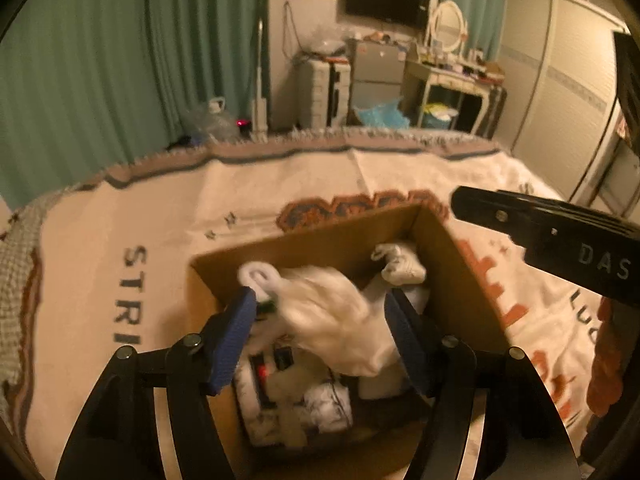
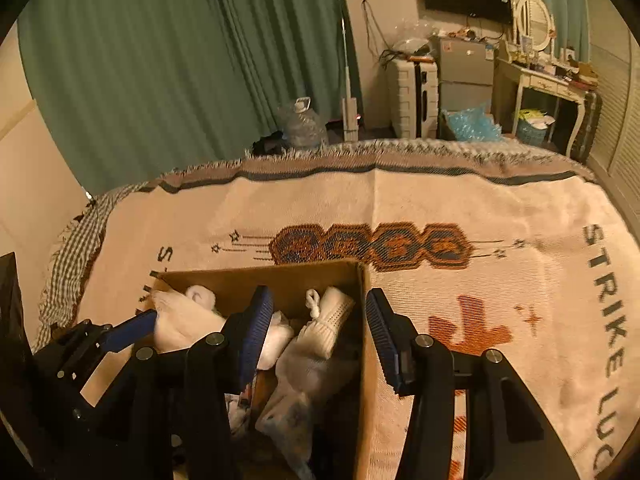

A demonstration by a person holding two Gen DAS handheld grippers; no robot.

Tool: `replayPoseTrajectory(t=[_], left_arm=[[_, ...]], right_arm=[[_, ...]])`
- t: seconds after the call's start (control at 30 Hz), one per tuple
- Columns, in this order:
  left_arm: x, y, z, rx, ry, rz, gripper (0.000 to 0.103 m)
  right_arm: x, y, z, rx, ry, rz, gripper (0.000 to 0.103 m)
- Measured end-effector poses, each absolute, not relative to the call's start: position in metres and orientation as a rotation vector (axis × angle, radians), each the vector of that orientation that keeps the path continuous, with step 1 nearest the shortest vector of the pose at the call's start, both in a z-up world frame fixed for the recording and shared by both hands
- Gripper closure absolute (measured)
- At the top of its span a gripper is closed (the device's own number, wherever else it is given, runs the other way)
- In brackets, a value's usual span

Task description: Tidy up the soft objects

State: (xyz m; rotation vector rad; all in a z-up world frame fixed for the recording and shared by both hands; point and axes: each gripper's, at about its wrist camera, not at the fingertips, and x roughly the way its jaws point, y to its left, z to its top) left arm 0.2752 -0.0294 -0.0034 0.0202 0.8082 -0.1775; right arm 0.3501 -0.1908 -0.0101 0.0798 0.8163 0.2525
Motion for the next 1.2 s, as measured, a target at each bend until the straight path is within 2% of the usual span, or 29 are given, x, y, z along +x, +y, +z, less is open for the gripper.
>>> replayPoseTrajectory(t=[0.2,0.3,0.53,0.6,0.63,0.67,0.8,0.87,0.97,1.2], left_arm=[[0.220,-0.023,0.085,0.031,0.670,-0.143,0.035],[0.184,-0.015,0.133,-0.002,0.590,-0.134,0.022],[0.096,0.000,0.222,-0.014,0.391,-0.092,0.019],[0.066,0.004,0.239,-0.021,0.317,-0.075,0.010],[0.052,0.006,0.245,-0.023,0.278,-0.063,0.008],[0.036,0.009,0.251,-0.018,0.235,-0.043,0.008],[0.007,0.015,0.247,0.005,0.180,0.008,0.006],[0.001,0.016,0.239,0.014,0.166,0.034,0.006],[0.003,0.019,0.215,0.001,0.168,0.054,0.006],[0.039,0.022,0.136,-0.042,0.317,0.061,0.006]], right_arm=[[0.294,-0.203,0.071,0.068,0.710,0.236,0.054],[0.250,-0.207,0.123,0.046,0.628,0.231,0.054],[0.150,-0.210,0.211,-0.007,0.482,0.243,0.053],[0.121,-0.208,0.228,-0.038,0.440,0.245,0.053],[0.109,-0.208,0.233,-0.049,0.418,0.246,0.049],[0.095,-0.208,0.238,-0.056,0.397,0.251,0.040],[0.058,-0.209,0.242,-0.044,0.334,0.276,0.017],[0.047,-0.210,0.237,-0.024,0.307,0.289,0.000],[0.036,-0.207,0.223,-0.025,0.272,0.295,0.000],[0.052,-0.195,0.161,-0.037,0.285,0.292,0.000]])
